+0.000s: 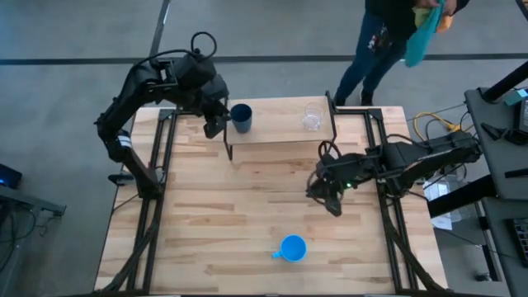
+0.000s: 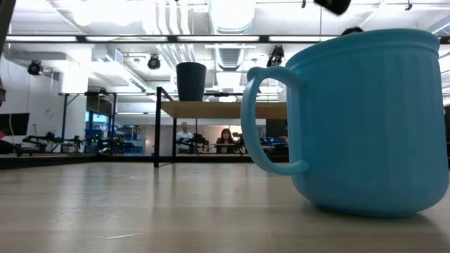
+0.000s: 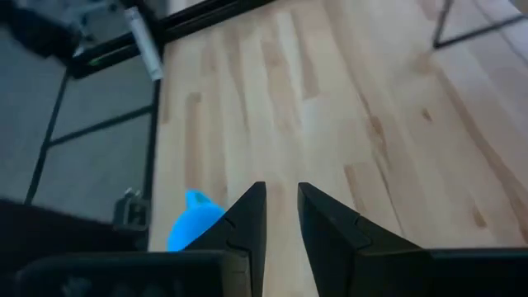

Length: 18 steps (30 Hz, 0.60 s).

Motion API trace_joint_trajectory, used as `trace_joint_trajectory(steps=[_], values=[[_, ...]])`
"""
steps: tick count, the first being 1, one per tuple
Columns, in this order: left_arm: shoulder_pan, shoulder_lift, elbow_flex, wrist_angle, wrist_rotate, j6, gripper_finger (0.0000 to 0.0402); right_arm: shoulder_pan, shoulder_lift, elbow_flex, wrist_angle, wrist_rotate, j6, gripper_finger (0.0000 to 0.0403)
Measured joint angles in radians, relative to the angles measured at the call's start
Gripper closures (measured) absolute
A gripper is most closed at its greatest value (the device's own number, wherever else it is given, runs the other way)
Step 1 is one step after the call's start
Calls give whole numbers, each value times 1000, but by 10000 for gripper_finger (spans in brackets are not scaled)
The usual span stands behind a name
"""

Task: Stack small to large cups/mugs on shelf
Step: Put the light blue mug on the shelf

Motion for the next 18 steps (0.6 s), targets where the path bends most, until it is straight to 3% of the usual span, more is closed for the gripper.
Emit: trace_joint_trajectory(steps=[5, 11, 18], values=[[-32, -25, -5, 2, 0, 0, 308, 86, 51, 95, -136, 0, -18, 335], [-66, -53, -6, 3, -1, -3, 308, 154, 234, 184, -200, -13, -8, 335], [-84, -65, -7, 3, -3, -3, 308, 137, 423, 265, -249, -168, -10, 335]])
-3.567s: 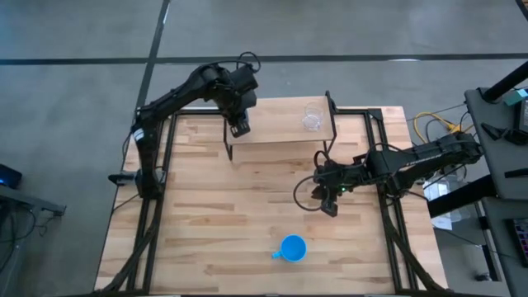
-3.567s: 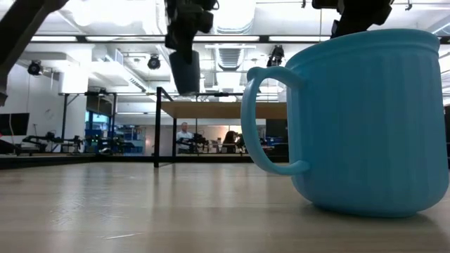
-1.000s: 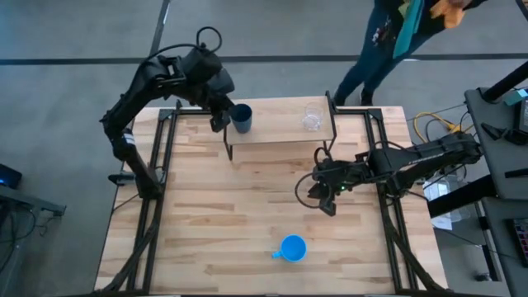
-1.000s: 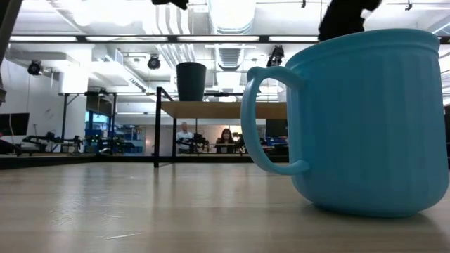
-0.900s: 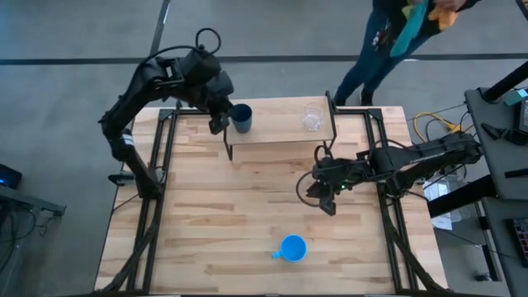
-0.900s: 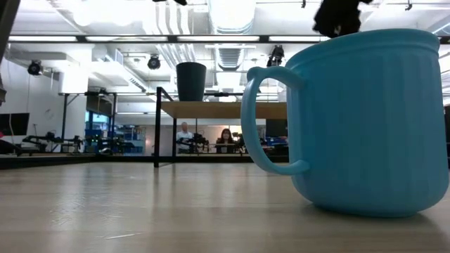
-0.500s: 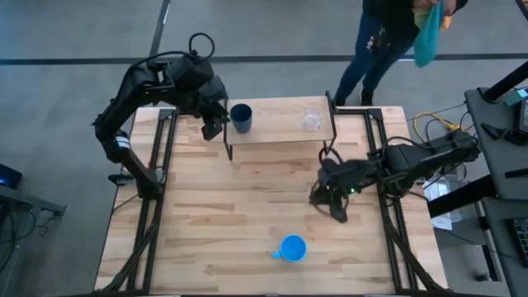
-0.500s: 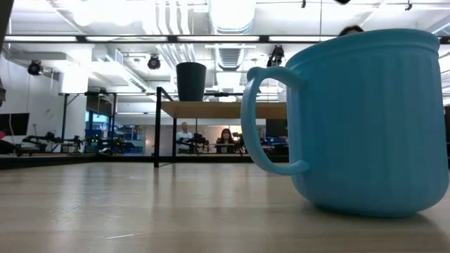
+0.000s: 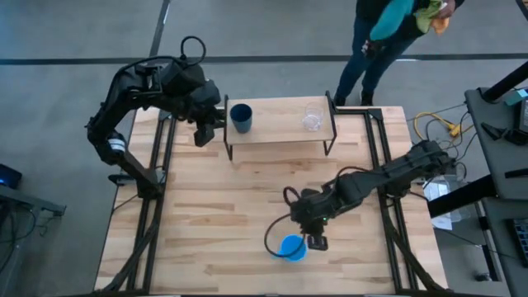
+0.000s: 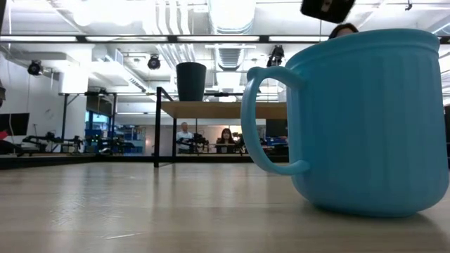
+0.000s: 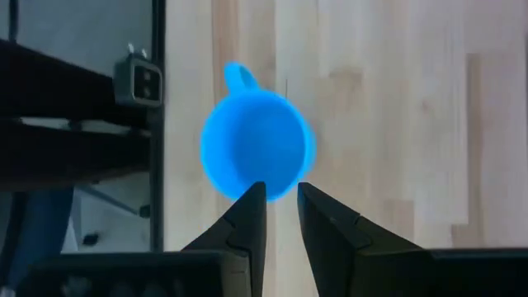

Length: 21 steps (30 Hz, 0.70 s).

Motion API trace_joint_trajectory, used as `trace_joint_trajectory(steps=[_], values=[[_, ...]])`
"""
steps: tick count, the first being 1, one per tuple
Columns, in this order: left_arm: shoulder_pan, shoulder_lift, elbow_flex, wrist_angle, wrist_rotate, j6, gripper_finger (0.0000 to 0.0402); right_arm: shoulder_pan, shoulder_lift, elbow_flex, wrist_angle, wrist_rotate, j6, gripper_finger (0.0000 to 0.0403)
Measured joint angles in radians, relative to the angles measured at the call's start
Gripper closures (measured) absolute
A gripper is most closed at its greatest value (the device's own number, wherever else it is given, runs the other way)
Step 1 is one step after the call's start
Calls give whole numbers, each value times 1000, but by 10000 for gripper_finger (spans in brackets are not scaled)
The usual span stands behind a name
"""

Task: Stack small to large cups/mugs on shelf
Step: Put the light blue mug on the shelf

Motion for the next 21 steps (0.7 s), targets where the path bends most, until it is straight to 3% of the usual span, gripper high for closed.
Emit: trace_joint_trajectory(steps=[21], values=[[-4, 2, -3, 0, 0, 5, 308, -14, 181, 53, 10, 6, 60, 319]])
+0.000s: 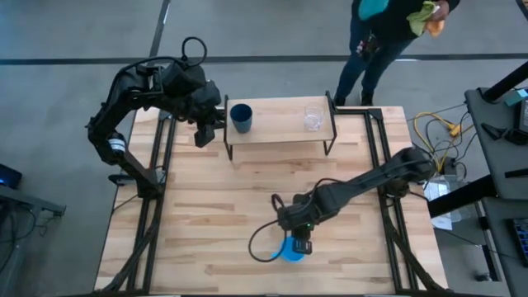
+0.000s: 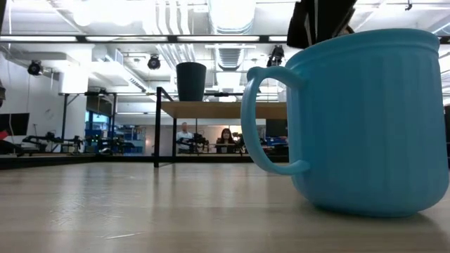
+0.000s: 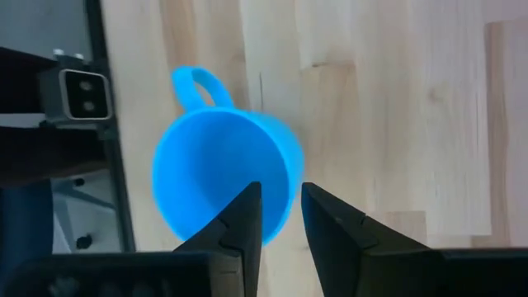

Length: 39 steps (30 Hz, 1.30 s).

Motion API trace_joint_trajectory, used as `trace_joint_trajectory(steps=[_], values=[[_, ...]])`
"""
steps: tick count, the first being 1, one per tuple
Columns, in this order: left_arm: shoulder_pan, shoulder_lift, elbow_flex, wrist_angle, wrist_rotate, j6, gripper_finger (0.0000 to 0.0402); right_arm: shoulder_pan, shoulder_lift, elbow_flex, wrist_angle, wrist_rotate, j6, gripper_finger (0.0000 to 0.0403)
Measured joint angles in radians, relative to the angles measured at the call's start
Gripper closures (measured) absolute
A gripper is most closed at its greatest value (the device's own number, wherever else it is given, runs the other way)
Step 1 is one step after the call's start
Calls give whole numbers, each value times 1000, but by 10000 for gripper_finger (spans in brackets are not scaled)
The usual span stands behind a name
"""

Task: Stack small to large cups/mugs on shelf
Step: Put the light blue mug on the shelf

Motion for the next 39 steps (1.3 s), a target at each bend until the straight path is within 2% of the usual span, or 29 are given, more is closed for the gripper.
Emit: trace_joint_trajectory(steps=[7, 23, 39], values=[[0, 0, -1, 0, 0, 10, 308, 0, 46, -1, 0, 0, 2, 319], [0, 0, -5, 1, 0, 5, 308, 0, 44, -17, 4, -3, -5, 319], [0, 0, -8, 35, 0, -2, 308, 2, 44, -110, 129, -2, -2, 319]])
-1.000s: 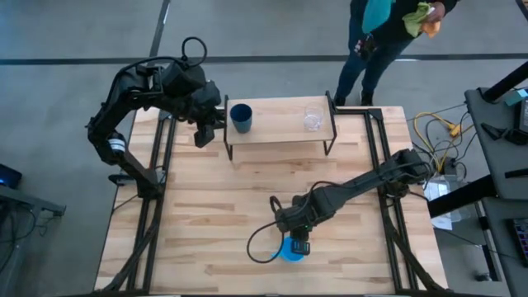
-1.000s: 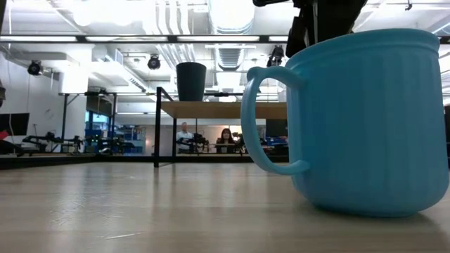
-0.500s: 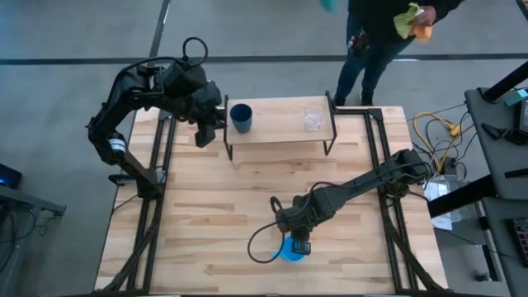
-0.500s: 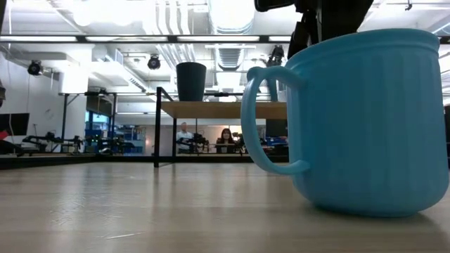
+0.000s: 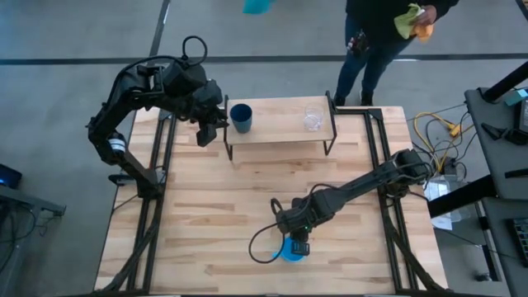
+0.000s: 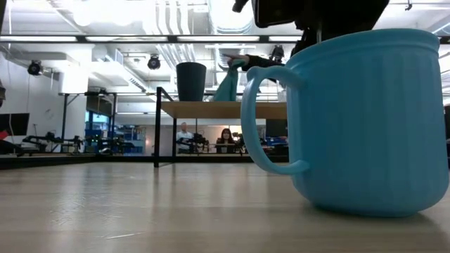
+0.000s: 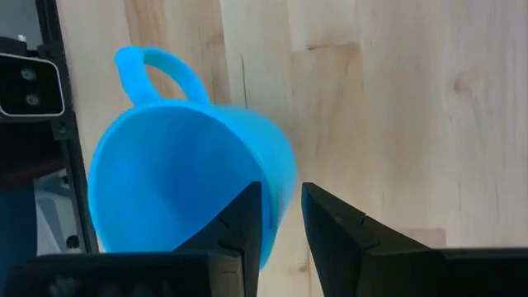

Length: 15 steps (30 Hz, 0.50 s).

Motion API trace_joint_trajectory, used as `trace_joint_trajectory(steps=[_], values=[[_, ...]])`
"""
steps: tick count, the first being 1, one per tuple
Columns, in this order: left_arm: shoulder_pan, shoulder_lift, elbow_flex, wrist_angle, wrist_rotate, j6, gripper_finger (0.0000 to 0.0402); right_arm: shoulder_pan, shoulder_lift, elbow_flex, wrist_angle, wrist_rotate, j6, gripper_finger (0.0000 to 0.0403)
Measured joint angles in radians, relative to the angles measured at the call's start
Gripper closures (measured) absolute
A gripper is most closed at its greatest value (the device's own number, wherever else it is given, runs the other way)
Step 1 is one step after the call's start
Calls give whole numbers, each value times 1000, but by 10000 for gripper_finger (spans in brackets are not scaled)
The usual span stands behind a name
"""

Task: Stack small to large cups/mugs on shelf
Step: Put the light blue mug on the shelf

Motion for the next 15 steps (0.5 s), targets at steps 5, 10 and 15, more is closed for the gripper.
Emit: trace_joint_trajectory(steps=[5, 10, 15], values=[[0, 0, 0, 0, 0, 0, 308, 0, 0, -45, 80, 0, 4, 319], [0, 0, 0, 0, 0, -1, 308, 0, 0, -90, 150, 1, 44, 319], [0, 0, 0, 0, 1, 0, 308, 2, 0, -131, 191, 1, 67, 321]])
